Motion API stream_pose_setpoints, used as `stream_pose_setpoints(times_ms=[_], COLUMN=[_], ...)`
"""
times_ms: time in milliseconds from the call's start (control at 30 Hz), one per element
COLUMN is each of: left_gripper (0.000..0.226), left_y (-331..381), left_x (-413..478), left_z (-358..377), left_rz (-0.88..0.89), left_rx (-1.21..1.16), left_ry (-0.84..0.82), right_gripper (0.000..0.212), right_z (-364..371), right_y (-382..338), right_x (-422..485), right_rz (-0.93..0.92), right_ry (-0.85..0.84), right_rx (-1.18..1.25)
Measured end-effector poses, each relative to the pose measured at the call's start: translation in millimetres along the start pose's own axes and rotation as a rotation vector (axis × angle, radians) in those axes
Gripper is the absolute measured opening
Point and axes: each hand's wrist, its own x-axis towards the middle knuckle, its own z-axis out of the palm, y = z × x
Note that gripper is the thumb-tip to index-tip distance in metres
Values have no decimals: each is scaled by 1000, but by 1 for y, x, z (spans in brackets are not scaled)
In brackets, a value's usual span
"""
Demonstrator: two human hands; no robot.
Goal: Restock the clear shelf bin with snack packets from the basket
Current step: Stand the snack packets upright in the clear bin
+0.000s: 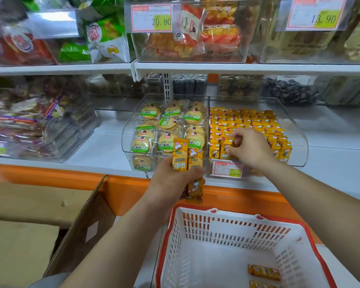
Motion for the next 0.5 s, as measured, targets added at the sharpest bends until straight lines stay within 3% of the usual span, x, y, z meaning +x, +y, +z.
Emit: stream_pose_setpoints(times_ms=[200,367,500], left_gripper=[23,22,23], left_y=[-1,-4,-5], left_x=[2,3,3], left_z=[0,4,10], left_rz=[3,-1,-33], left_rx=[9,13,12], left_ry=[1,-12,-38], right_gripper=[35,44,30], right_z=[11,-7,-41], right_y=[0,4,1], right_x=[0,-6,-26], right_rz=[73,76,-34], right_ry=[-66,-258,-200], right_rx=[-74,-25,2])
